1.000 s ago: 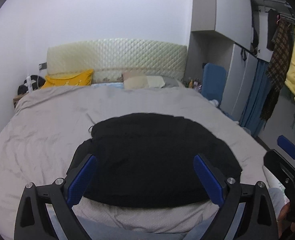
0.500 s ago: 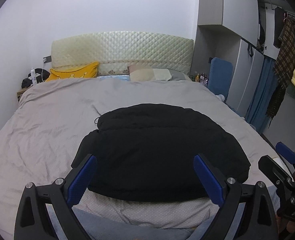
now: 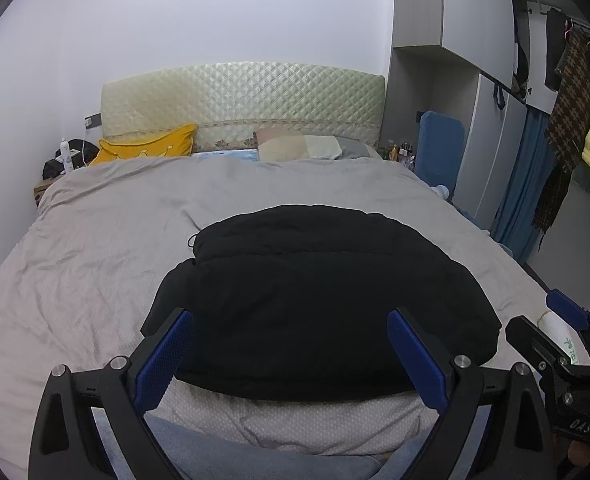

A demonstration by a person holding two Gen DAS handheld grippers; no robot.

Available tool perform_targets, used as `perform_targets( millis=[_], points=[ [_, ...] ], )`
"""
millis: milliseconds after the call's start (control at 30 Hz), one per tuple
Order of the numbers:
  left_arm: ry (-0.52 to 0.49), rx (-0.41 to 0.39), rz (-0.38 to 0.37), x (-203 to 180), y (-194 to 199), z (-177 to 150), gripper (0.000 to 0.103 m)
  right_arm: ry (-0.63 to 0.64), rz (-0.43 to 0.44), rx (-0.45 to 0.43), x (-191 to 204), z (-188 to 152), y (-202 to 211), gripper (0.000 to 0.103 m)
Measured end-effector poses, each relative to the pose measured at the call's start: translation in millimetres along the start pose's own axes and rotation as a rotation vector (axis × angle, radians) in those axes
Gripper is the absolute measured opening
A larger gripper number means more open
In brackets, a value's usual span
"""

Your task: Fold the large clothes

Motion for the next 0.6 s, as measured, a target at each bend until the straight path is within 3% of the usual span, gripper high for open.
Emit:
perform_targets(
  millis=[600],
  points=[
    [-0.02,0.007,0.001,-5.1,-0.3,-4.6,0.098,-0.006,-0.024,0.0,-3.4,-0.6,1.1,0.103]
  ],
)
Point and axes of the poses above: each gripper's, at about its wrist camera, not at the fingertips, and y roughly against the way its jaws point, x to its left, z to its top, the point moved 6 cm from there along -y, roughly the way its jaws point
